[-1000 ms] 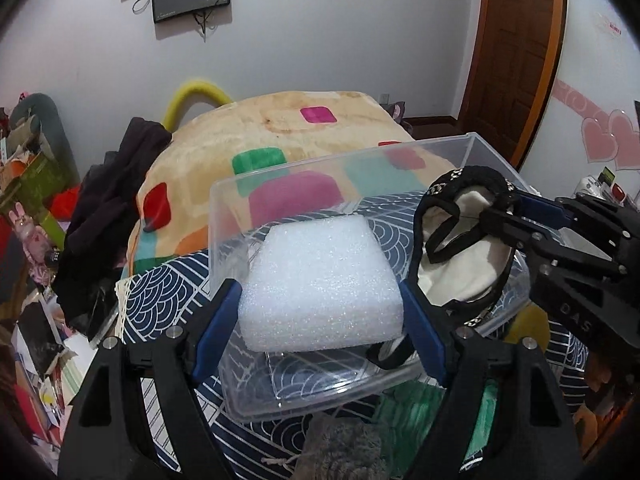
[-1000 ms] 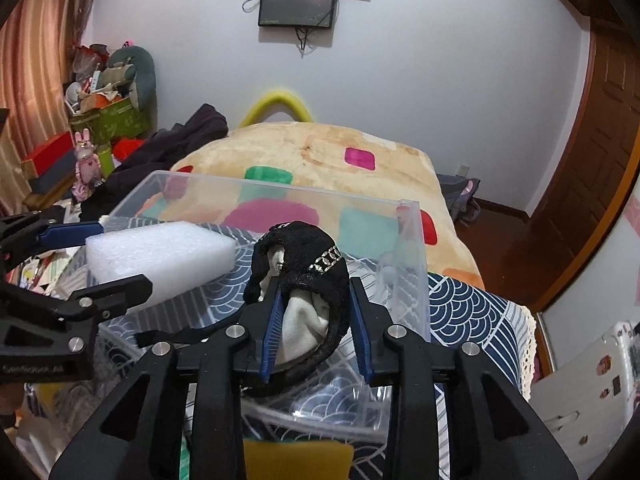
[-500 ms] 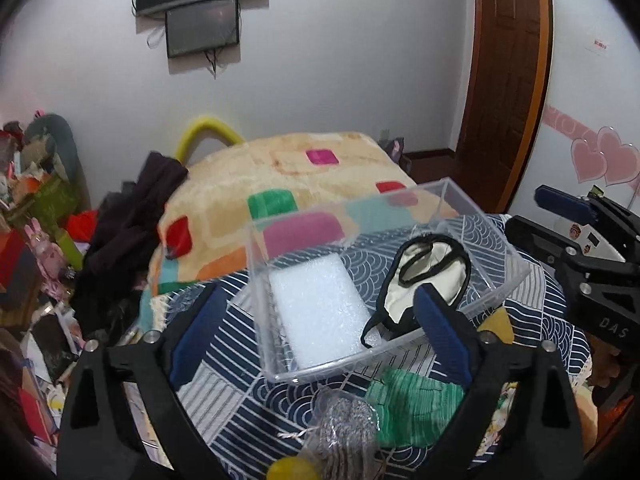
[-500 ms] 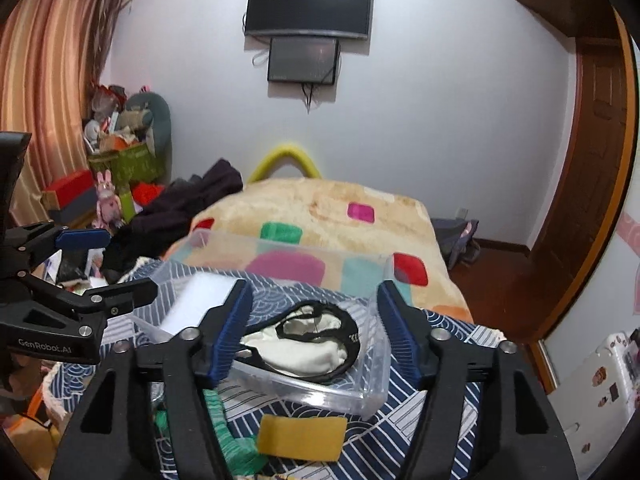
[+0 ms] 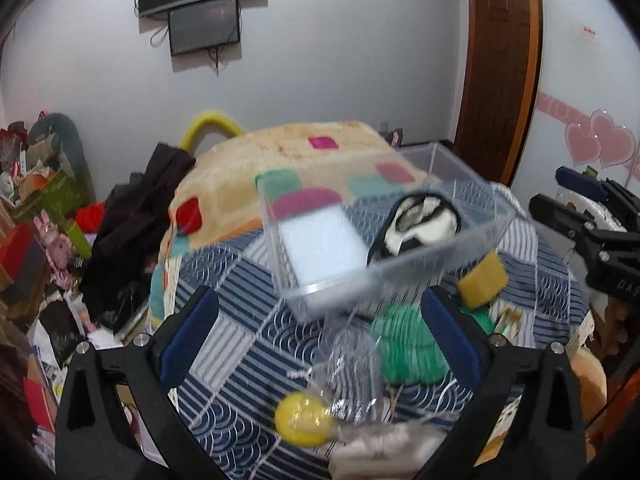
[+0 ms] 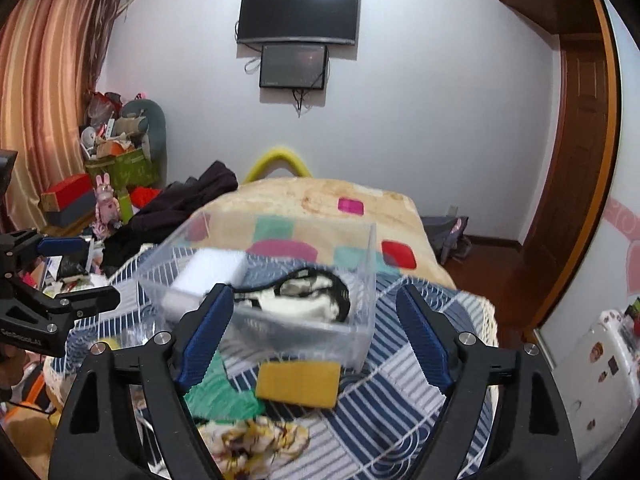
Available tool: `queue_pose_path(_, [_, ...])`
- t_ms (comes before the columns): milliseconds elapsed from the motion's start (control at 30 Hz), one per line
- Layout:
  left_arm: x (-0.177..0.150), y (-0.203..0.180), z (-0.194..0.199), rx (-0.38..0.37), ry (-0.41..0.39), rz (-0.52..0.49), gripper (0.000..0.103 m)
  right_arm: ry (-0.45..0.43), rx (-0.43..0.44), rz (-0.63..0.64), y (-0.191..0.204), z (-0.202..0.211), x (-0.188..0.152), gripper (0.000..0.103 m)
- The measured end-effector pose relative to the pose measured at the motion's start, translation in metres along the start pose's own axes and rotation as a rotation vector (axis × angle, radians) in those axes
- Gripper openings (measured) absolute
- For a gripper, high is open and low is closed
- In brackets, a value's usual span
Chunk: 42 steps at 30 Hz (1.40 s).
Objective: Organize soft objects
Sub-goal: 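Grasp the yellow sponge with the right tool while the left tool grasps the bagged steel wool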
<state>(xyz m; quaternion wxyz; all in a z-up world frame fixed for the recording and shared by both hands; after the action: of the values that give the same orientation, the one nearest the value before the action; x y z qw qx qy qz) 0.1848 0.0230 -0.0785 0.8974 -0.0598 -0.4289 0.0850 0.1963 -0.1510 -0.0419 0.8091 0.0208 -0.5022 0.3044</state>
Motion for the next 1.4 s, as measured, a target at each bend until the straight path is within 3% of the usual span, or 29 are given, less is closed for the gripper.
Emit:
queue_pose_path(500, [-0.074, 0.024, -0.054, -0.009, 0.196, 0.058, 0.101, 0.200, 0.100, -0.073, 0.018, -0.044, -0.070, 0.082])
queue_pose_path(567, [-0.077, 0.025, -0.056, -0.028, 0.204, 0.070, 0.084, 0.205, 0.112, -0.074, 0.020, -0.044, -0.071, 0.082])
queue_pose_path(633, [-0.079, 0.025, -0.058, -0.041, 0.207, 0.077, 0.077, 0.213, 0.129, -0.081, 0.022, -0.046, -0.073, 0.082])
queue_pose_path(733, [-0.084, 0.023, -0.061, -0.073, 0.238, 0.087, 0.058, 0.221, 0.131, -0.089, 0.020, -0.049, -0.077, 0.079])
queue_pose_path(833, [-0.085, 0.023, -0.063, -0.098, 0.257, 0.099, 0.040, 0.223, 0.147, -0.096, 0.021, -0.047, -0.078, 0.064])
queue_pose_path(933, [-0.084, 0.023, -0.064, -0.117, 0.263, 0.114, 0.030, 0.211, 0.142, -0.095, 0.020, -0.042, -0.076, 0.063])
queue_pose_path(1067, [-0.082, 0.022, -0.062, -0.136, 0.262, 0.122, 0.024, 0.182, 0.128, -0.094, 0.017, -0.034, -0.071, 0.062])
queue_pose_path(1400, [-0.064, 0.025, -0.032, -0.121, 0.172, 0.111, 0.023, 0.097, 0.085, -0.090, 0.006, -0.011, -0.052, 0.062])
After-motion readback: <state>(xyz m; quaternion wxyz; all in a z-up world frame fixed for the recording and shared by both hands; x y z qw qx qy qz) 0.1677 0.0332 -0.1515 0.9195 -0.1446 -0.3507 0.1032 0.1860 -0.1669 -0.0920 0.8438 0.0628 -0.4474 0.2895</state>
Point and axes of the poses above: each gripper's, at about its wrist camera, not at the fingertips, and z roughly against the way its jaws point, y to its left, x to its top, the point moved 7 cm from there along -z, roughly the way its jaws point, and after that the axes turned 15 degrees about z, right-handed, at the moved point
